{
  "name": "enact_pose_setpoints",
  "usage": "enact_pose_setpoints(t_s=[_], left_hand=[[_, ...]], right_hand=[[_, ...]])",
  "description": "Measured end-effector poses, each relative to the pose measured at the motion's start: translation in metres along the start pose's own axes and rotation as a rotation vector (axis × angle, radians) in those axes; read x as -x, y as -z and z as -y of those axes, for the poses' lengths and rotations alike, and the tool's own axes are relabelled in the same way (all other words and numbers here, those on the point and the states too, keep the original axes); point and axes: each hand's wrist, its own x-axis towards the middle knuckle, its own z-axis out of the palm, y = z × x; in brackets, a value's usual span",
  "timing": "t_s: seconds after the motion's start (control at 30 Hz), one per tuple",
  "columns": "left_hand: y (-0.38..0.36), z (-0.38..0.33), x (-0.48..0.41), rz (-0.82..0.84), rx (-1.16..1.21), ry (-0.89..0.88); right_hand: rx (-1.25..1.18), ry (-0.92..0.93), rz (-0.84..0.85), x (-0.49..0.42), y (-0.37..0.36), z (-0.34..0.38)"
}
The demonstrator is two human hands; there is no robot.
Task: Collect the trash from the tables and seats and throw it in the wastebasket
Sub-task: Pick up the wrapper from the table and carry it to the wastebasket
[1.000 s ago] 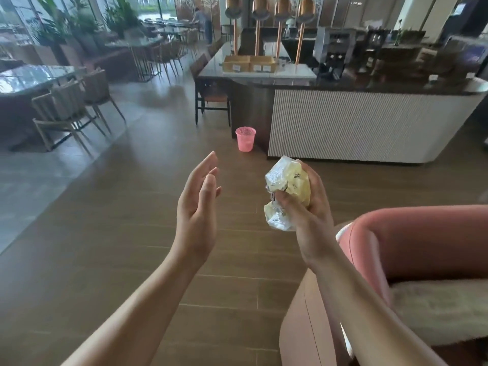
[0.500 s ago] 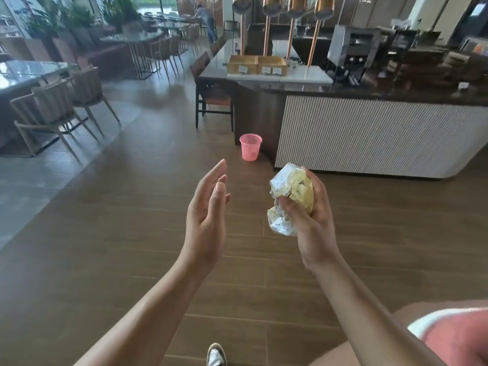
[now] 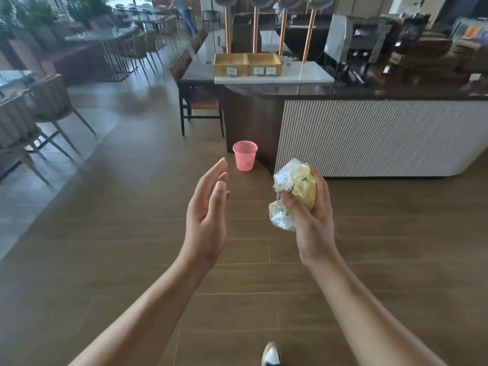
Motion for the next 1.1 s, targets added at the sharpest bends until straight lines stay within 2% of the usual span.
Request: enact_pose_setpoints(t_s=[0.27,0.63,0.83,1.1], left_hand=[[-0.04,0.101,-0.152,-0.026,-0.019,0.024],[-0.098,0.192,-0.356,-0.057,-0.07,0.051],[-0.107,0.242,-0.446,-0.06,-0.053,0.069],[-0.09,0.331,-0.6,-0.017,-0.08,0.095]], right_hand=[[-0.008,-0.056,0.018,-0.167,-0.01,-0.078],[0.014,-0.099,0.133,-0.397,-0.033,-0.124],[0.029,-0.127,0.101,-0.494,-0.049,-0.158],[0.085,-0.14,0.085,-0.635,-0.11,-0.228]])
